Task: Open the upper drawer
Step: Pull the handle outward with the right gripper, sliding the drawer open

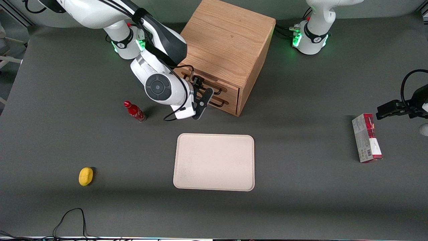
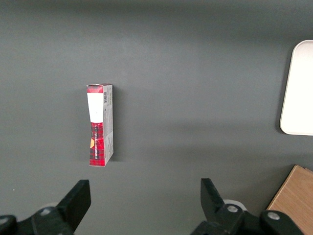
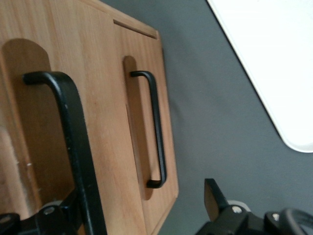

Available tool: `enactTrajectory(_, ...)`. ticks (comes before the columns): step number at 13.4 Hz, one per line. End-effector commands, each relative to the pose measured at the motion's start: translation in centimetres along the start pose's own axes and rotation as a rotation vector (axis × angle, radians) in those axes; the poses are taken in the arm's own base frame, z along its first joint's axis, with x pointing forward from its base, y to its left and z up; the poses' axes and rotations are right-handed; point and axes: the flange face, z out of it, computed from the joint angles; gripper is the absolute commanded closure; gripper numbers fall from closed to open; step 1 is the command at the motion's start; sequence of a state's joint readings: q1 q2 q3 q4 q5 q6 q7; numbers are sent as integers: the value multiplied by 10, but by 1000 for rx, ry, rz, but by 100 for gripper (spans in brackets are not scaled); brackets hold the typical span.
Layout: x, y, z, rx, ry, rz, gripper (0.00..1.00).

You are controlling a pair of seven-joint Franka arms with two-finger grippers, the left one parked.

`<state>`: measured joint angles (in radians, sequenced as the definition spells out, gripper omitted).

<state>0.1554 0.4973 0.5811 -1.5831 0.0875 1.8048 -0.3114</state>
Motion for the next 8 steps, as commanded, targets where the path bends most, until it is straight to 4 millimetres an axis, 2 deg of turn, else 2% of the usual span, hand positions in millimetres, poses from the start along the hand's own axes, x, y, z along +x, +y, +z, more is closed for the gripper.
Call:
enactTrajectory(1, 5, 14, -13, -40, 29, -57, 0)
enactTrajectory(2, 6, 22, -18, -60, 36, -63, 0)
enactTrajectory(4, 3, 57, -39, -107, 64, -31, 0)
enactTrajectory(6, -1, 86, -60, -138, 95, -73, 0)
enactTrajectory(8, -12, 120, -68, -181, 85, -100, 0)
